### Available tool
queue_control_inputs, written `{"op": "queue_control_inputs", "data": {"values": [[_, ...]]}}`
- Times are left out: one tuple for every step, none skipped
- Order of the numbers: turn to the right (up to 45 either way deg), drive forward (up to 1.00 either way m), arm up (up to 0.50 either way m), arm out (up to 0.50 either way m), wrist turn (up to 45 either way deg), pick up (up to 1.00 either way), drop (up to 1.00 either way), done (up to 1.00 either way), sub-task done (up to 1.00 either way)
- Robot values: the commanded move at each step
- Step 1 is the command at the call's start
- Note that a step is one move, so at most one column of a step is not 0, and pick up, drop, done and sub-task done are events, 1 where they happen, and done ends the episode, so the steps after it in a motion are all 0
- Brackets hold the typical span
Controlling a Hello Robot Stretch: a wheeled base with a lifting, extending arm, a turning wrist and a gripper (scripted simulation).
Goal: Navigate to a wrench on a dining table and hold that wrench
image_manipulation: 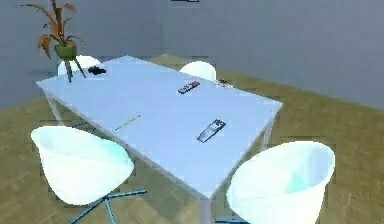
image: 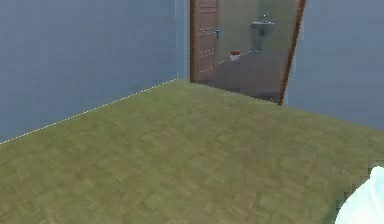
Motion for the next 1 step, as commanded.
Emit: {"op": "queue_control_inputs", "data": {"values": [[0.0,0.7,0.0,0.0,0.0,0.0,0.0,0.0,0.0]]}}
